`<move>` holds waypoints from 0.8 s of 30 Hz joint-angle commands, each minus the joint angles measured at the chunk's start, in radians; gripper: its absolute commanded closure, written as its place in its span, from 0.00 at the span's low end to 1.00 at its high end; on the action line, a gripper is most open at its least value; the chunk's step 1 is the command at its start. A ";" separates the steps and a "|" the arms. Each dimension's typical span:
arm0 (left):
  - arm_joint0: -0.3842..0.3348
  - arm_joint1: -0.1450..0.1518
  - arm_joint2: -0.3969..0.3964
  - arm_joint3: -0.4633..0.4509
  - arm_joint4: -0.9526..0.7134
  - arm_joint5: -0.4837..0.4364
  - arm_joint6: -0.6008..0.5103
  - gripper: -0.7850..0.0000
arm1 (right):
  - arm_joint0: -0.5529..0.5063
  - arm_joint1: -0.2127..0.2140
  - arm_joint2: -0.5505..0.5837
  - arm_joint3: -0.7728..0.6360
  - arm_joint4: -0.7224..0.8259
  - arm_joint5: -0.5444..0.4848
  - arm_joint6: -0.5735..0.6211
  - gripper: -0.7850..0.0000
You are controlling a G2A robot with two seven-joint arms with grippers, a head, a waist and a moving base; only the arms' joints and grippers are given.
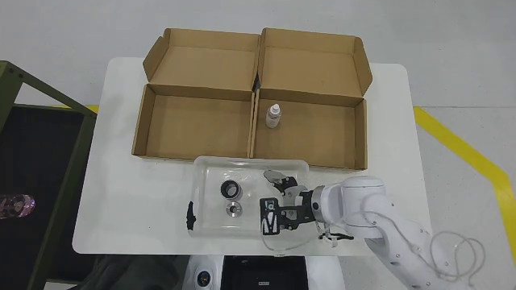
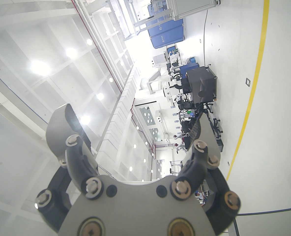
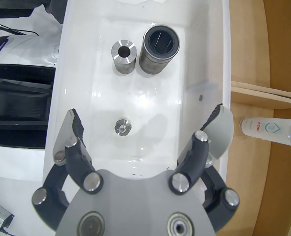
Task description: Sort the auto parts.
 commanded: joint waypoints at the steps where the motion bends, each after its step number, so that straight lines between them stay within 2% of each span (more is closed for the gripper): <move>1: 0.000 0.000 0.000 0.000 0.000 0.000 0.000 0.00 | 0.003 0.000 -0.009 0.006 -0.010 0.004 0.008 0.00; 16: 0.000 0.000 0.000 0.000 0.000 0.000 0.000 0.00 | 0.039 -0.005 -0.090 0.049 -0.076 0.032 0.093 0.01; 18: 0.000 0.000 0.000 0.000 0.000 0.000 0.000 0.00 | 0.045 -0.006 -0.101 0.055 -0.075 0.032 0.102 0.13; 21: 0.000 0.000 0.000 0.000 0.000 0.000 0.000 0.00 | 0.055 -0.008 -0.117 0.065 -0.076 0.034 0.119 0.24; 22: 0.000 0.000 0.000 0.000 0.000 0.000 0.000 0.00 | 0.057 -0.009 -0.122 0.068 -0.076 0.036 0.125 0.25; 24: 0.000 0.000 0.000 0.000 0.000 0.000 0.000 0.00 | 0.063 -0.010 -0.132 0.075 -0.075 0.037 0.134 0.42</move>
